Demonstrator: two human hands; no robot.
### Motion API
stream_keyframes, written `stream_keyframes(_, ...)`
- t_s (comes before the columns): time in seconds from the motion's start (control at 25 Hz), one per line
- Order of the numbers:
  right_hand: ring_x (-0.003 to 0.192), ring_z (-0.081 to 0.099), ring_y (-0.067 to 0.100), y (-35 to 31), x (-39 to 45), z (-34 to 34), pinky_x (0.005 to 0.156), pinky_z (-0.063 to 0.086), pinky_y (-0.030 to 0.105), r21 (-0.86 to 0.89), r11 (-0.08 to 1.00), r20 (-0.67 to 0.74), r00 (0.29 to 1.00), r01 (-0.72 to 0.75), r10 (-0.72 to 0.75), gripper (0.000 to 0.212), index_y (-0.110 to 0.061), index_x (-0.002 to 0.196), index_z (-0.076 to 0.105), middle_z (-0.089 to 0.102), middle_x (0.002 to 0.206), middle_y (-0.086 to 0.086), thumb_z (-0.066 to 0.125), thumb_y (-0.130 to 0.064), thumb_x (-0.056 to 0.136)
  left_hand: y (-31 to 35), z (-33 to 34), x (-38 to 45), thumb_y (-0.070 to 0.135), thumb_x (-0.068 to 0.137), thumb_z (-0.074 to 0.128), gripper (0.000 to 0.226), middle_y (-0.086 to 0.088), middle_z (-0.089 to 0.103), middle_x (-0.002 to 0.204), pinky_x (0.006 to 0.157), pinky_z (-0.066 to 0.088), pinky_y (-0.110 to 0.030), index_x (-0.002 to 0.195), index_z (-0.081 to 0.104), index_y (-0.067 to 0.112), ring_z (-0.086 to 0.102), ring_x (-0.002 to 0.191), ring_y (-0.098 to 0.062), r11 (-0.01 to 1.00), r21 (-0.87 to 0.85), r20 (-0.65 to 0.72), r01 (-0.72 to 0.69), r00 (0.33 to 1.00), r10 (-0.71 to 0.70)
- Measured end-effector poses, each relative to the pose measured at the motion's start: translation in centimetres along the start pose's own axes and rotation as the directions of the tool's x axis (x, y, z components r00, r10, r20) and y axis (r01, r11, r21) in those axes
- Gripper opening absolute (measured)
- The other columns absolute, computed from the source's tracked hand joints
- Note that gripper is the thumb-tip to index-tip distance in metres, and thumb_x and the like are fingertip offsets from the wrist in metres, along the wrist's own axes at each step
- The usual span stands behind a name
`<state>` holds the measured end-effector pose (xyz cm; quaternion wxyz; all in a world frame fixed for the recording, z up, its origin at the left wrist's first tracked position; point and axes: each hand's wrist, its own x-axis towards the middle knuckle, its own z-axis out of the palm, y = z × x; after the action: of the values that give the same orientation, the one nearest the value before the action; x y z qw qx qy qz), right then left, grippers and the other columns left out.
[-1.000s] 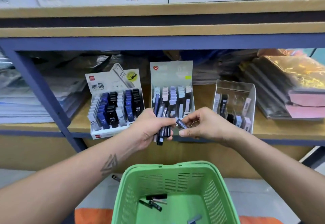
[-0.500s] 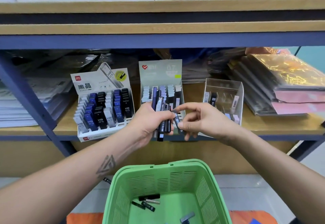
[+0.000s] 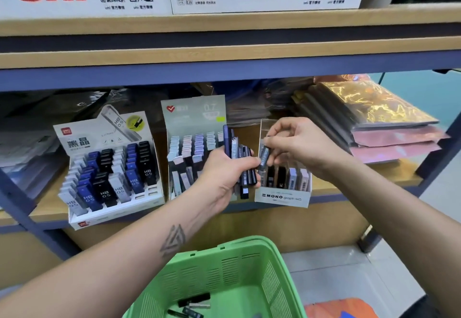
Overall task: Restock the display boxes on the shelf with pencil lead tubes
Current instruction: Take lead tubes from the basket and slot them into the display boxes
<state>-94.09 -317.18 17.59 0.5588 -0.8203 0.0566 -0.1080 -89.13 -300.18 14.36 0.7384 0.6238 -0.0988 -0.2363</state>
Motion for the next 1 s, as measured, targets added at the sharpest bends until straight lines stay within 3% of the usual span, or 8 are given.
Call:
stream_keyframes(0.2,0.082,0.073,0.026,0.7,-0.1,-1.9,0.072,0.059,0.025,0.169,0.986,0.128,0.991,0.004,-0.026,0.027,-0.003,0.122,0.066,0.073,0.093,0.027,0.062,0.001,0.095,0.1,0.7,0.5,-0.008,0.087,0.067,0.010,-0.018,0.064,0.069,0.049,0.055,-0.031,0.089,0.063,0.001,0.060,0.053,-0.023,0.971,-0.214,0.028,0.104,0.995,-0.101)
stream_keyframes(0.28,0.082,0.072,0.025,1.0,-0.2,-2.4,0.072,0.059,0.025,0.168,0.985,0.118,0.991,0.039,-0.060,0.022,-0.001,0.115,0.069,0.074,0.091,0.024,0.065,-0.001,0.093,0.0,0.5,0.5,-0.006,0.087,0.067,0.006,-0.023,0.065,0.077,0.050,0.055,-0.030,0.084,0.067,-0.001,0.059,0.055,-0.023,0.942,-0.270,0.080,0.199,0.980,-0.184)
stream_keyframes(0.4,0.070,0.068,0.022,0.9,0.1,-2.5,0.061,0.053,0.023,0.090,0.994,0.089,0.993,0.067,-0.075,0.016,0.002,0.100,0.073,0.074,0.083,0.018,0.073,-0.010,0.090,-0.3,0.1,0.6,-0.002,0.088,0.067,0.015,-0.028,0.067,0.087,0.051,0.056,-0.030,0.075,0.073,-0.003,0.060,0.057,-0.022,0.921,-0.277,0.134,0.273,0.960,-0.244)
stream_keyframes(0.52,0.062,0.062,0.019,0.9,0.3,-2.3,0.054,0.047,0.021,0.073,0.997,0.050,0.998,0.034,-0.037,0.018,0.005,0.096,0.073,0.072,0.077,0.014,0.074,-0.012,0.089,-0.4,0.1,0.6,0.003,0.093,0.062,0.011,-0.027,0.068,0.088,0.049,0.056,-0.028,0.089,0.069,-0.006,0.059,0.058,-0.020,0.901,-0.301,0.169,0.312,0.947,-0.272)
stream_keyframes(0.64,0.061,0.060,0.017,1.2,0.3,-2.3,0.055,0.047,0.021,0.087,0.996,0.058,0.998,0.012,-0.017,0.014,0.004,0.096,0.073,0.071,0.077,0.013,0.073,-0.008,0.090,-0.3,0.2,0.4,0.005,0.094,0.060,0.013,-0.023,0.068,0.084,0.048,0.055,-0.026,0.098,0.066,-0.005,0.059,0.057,-0.018,0.878,-0.313,0.214,0.363,0.927,-0.307)
stream_keyframes(0.8,0.063,0.063,0.017,1.1,0.3,-3.2,0.057,0.050,0.022,0.145,0.989,0.057,0.998,-0.010,0.002,0.014,0.004,0.102,0.072,0.071,0.079,0.015,0.071,-0.003,0.090,0.0,0.5,0.5,-0.001,0.088,0.066,0.003,-0.023,0.068,0.085,0.051,0.056,-0.028,0.086,0.068,0.000,0.061,0.059,-0.021,0.916,-0.274,0.193,0.293,0.950,-0.246)
stream_keyframes(1.0,0.070,0.069,0.016,0.5,0.3,-2.8,0.066,0.057,0.022,0.096,0.995,-0.005,1.000,0.029,-0.028,0.016,-0.002,0.104,0.075,0.075,0.078,0.008,0.074,-0.005,0.089,-0.2,1.0,0.9,-0.010,0.081,0.072,0.015,-0.021,0.064,0.078,0.055,0.057,-0.034,0.088,0.064,0.001,0.062,0.059,-0.024,0.988,-0.136,0.057,0.079,0.996,-0.072)
